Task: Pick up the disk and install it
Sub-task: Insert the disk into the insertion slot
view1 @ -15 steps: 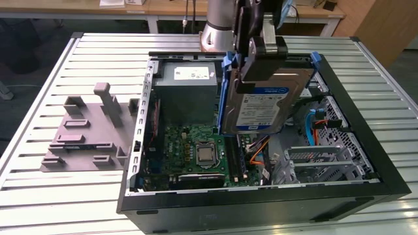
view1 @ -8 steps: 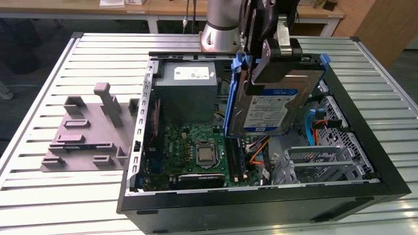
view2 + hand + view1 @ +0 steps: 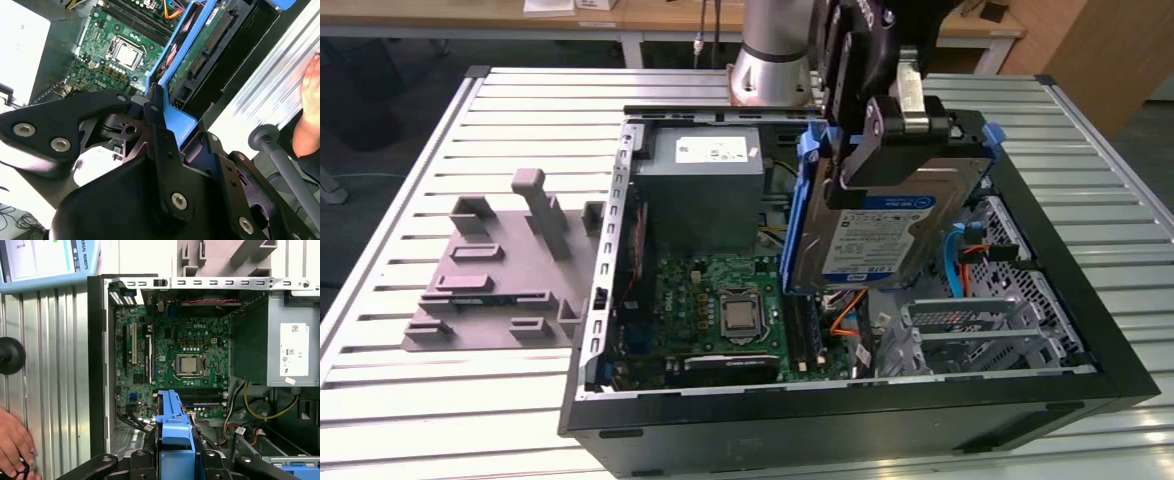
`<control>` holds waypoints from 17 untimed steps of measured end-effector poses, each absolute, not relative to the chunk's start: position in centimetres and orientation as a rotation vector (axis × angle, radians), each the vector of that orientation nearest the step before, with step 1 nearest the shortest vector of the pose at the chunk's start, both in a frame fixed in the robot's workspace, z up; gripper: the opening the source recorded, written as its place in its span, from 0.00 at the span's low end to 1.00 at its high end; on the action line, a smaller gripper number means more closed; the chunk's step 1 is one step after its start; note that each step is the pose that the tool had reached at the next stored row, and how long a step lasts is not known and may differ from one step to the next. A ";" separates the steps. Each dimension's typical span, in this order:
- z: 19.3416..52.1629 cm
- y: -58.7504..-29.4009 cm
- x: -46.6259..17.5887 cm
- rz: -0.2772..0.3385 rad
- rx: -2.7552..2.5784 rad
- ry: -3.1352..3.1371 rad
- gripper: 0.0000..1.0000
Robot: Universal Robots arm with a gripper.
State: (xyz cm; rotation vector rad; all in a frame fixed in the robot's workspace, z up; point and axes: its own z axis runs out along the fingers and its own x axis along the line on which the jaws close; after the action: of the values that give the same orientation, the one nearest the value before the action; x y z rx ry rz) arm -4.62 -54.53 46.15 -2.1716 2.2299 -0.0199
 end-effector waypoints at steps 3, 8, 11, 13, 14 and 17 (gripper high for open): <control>46.1 -54.6 -4.1 -0.020 -2.172 2.230 0.36; 46.0 -54.7 -3.1 -0.021 -2.171 2.231 0.36; 46.0 -55.0 -3.0 -0.020 -2.171 2.231 0.36; 46.0 -55.3 -2.9 -0.020 -2.170 2.232 0.36; 45.9 -55.5 -2.9 -0.020 -2.169 2.232 0.36; 45.9 -55.5 -2.8 -0.022 -2.161 2.241 0.36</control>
State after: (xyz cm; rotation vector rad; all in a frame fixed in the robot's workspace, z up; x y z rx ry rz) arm -2.77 -55.51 45.86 -2.1613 2.2412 -0.0217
